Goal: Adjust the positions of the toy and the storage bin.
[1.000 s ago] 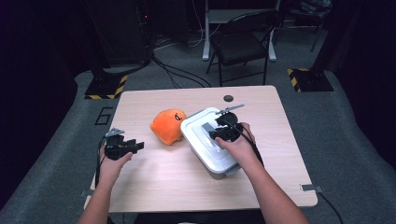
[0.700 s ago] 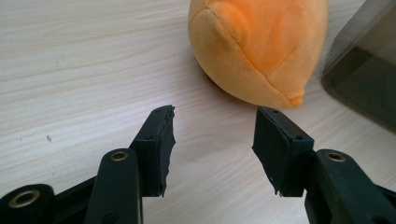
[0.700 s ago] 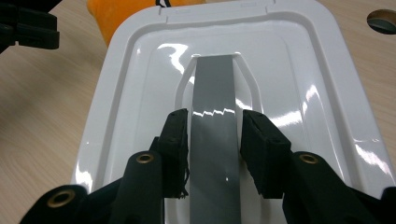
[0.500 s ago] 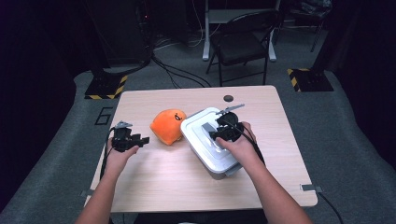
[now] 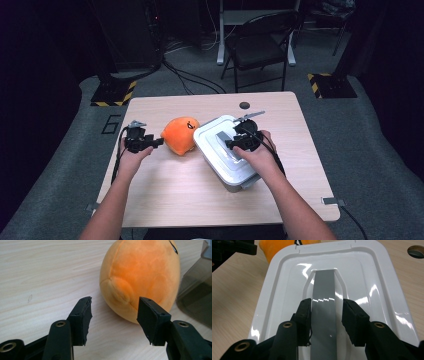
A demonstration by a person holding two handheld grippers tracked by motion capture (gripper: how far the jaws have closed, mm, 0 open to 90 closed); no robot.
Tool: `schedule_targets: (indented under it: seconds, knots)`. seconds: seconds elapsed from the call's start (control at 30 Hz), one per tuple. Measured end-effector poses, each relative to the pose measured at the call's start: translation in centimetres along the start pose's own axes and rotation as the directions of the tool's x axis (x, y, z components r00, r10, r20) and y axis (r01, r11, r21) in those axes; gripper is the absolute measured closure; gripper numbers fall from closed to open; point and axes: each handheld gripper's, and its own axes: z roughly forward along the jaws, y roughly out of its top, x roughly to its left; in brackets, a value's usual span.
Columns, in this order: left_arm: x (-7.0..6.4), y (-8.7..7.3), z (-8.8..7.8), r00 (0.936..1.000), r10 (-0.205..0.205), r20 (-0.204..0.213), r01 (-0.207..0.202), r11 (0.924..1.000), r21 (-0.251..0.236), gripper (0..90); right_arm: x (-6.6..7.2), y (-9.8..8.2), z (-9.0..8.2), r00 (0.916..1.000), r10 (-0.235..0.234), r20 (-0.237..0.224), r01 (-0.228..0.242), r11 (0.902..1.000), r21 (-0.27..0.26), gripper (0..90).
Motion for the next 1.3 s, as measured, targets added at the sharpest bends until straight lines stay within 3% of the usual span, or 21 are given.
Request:
schedule_targets:
  seconds: [0.3, 0.37, 0.5, 0.73, 1.07, 1.3]
  knots:
    - [0.2, 1.4, 1.3, 0.9998, 0.017, 0.004, -0.018, 0.9995, 0.025, 48.3, -0.3, -0.1, 0.0, 0.9999, 0.010, -0.012, -0.010, 0.9999, -0.009, 58.1]
    - [0.3, 1.4, 1.6, 0.9999, -0.007, 0.012, 0.006, 0.9996, 0.027, 49.5, -0.4, -0.2, 0.0, 0.9999, 0.008, -0.015, -0.008, 0.9999, -0.013, 58.0]
    - [0.4, 1.2, 2.1, 0.9993, -0.016, 0.033, 0.015, 0.9987, 0.049, 57.8, -0.4, -0.3, 0.0, 0.9998, 0.010, -0.016, -0.011, 0.9998, -0.015, 58.0]
    - [0.1, 1.2, 2.2, 0.9988, -0.022, 0.043, 0.021, 0.9993, 0.031, 74.5, -0.4, -0.3, 0.0, 0.9997, 0.015, -0.019, -0.015, 0.9997, -0.020, 58.0]
    - [-0.3, 1.0, 1.3, 0.9985, -0.003, 0.054, 0.001, 0.9991, 0.041, 82.0, -0.4, -0.4, 0.0, 0.9996, 0.020, -0.020, -0.021, 0.9995, -0.024, 58.4]
    - [-0.1, -0.1, -0.6, 0.9979, -0.009, 0.064, 0.006, 0.9991, 0.043, 82.7, -0.3, -0.6, 0.0, 0.9996, 0.020, -0.017, -0.021, 0.9994, -0.027, 58.4]
